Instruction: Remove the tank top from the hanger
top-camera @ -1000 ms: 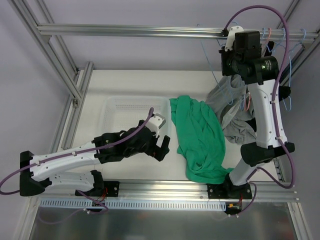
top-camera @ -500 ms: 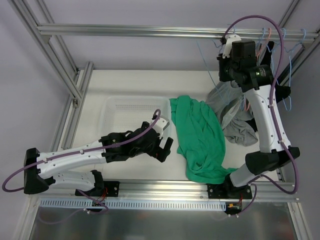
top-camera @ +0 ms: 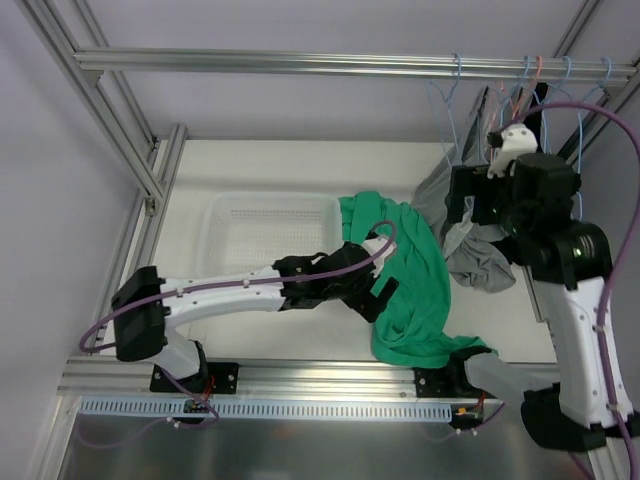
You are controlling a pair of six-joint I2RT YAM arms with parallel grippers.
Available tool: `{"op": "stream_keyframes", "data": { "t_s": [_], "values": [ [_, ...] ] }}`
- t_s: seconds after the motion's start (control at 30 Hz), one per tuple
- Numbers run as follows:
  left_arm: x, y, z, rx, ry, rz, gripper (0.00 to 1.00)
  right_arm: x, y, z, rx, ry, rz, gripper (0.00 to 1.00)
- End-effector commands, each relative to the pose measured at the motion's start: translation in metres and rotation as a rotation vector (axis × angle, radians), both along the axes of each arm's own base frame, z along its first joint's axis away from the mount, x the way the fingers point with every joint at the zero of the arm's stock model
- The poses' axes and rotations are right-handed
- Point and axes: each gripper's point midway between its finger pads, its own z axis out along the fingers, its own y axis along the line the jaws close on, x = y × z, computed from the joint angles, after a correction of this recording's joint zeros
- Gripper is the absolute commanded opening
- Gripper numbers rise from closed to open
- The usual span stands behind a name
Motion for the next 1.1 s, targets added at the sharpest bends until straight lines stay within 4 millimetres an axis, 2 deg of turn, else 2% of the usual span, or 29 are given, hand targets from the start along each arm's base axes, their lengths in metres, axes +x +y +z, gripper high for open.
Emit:
{"op": "stream_keyframes", "data": {
  "t_s": [0.0,0.03,0.07,0.1,0.13,0.17,0.2,0.23,0.33,0.37,0.4,0.43,0.5,0.53,0.57,0.6,0.67,0.7,0.73,0.77,0.83,0.87,0.9,0.93,1.03,1.07],
  "values": [
    [0.009,-0.05,0.002,-0.056,-0.013,-0.076,0.99,-0.037,-0.021,0.021,0.04,-0.127,-0.074,1.0],
    [0.012,-0.057,-0.003,-0.051,-0.007,-0.073,0.99,-0.044,-0.024,0.019,0.04,-0.132,-0.08,0.99],
    [0.015,-0.065,-0.026,-0.006,0.013,-0.069,0.99,-0.051,-0.026,0.021,0.046,-0.15,-0.084,1.0],
    [0.019,-0.077,-0.022,-0.02,0.011,-0.069,0.99,-0.067,-0.031,0.028,0.06,-0.192,-0.084,1.0],
    [0.02,-0.083,-0.028,-0.015,0.021,-0.066,0.99,-0.075,-0.031,0.029,0.068,-0.205,-0.073,0.99],
    [0.022,-0.088,-0.049,0.023,0.039,-0.059,0.99,-0.081,-0.031,0.031,0.075,-0.219,-0.063,1.0],
    [0.024,-0.094,-0.053,0.024,0.043,-0.054,0.99,-0.092,-0.032,0.035,0.085,-0.247,-0.05,1.0],
    [0.027,-0.094,-0.072,0.06,0.052,-0.031,0.99,-0.098,-0.029,0.036,0.094,-0.255,-0.021,0.99],
    [0.03,-0.093,-0.1,0.104,0.076,0.015,0.99,-0.117,-0.023,0.04,0.119,-0.285,0.045,1.0],
    [0.029,-0.091,-0.123,0.146,0.097,0.021,0.99,-0.12,-0.021,0.039,0.121,-0.286,0.062,1.0],
    [0.026,-0.092,-0.132,0.154,0.12,0.023,0.99,-0.123,-0.02,0.038,0.119,-0.289,0.078,1.0],
    [0.021,-0.091,-0.152,0.186,0.144,0.012,0.98,-0.13,-0.018,0.039,0.125,-0.307,0.101,0.99],
    [0.015,-0.092,-0.163,0.209,0.158,0.002,0.78,-0.133,-0.017,0.04,0.125,-0.327,0.116,1.0],
    [0.009,-0.092,-0.167,0.225,0.155,-0.006,0.64,-0.138,-0.009,0.041,0.136,-0.336,0.168,0.99],
    [0.006,-0.091,-0.166,0.227,0.145,0.001,0.3,-0.142,-0.008,0.045,0.142,-0.369,0.184,0.99],
    [0.009,-0.081,-0.168,0.249,0.122,0.043,0.09,-0.145,-0.006,0.046,0.147,-0.382,0.197,0.99],
    [0.007,-0.078,-0.155,0.233,0.105,0.053,0.09,-0.149,-0.002,0.046,0.157,-0.395,0.227,0.99],
    [0.007,-0.069,-0.153,0.247,0.106,0.073,0.0,-0.152,-0.002,0.049,0.162,-0.416,0.232,1.0],
    [0.01,-0.063,-0.146,0.25,0.079,0.098,0.0,-0.153,-0.002,0.05,0.164,-0.423,0.237,0.99],
    [0.013,-0.06,-0.116,0.203,0.055,0.117,0.0,-0.154,-0.002,0.051,0.166,-0.432,0.237,0.99],
    [0.021,-0.043,-0.088,0.175,-0.008,0.17,0.0,-0.156,-0.004,0.054,0.164,-0.445,0.229,0.99],
    [0.021,-0.04,-0.044,0.091,-0.051,0.176,0.0,-0.156,-0.006,0.054,0.163,-0.45,0.222,0.99],
    [0.021,-0.034,-0.025,0.066,-0.089,0.173,0.0,-0.158,-0.006,0.055,0.165,-0.461,0.22,0.99],
    [0.022,-0.028,0.015,-0.011,-0.129,0.178,0.0,-0.158,-0.007,0.055,0.165,-0.464,0.216,1.0],
    [0.019,-0.022,0.087,-0.126,-0.233,0.125,0.0,-0.156,-0.009,0.055,0.168,-0.483,0.203,1.0],
    [0.017,-0.022,0.103,-0.155,-0.248,0.1,0.0,-0.156,-0.009,0.054,0.169,-0.483,0.2,0.99]
  ]
}}
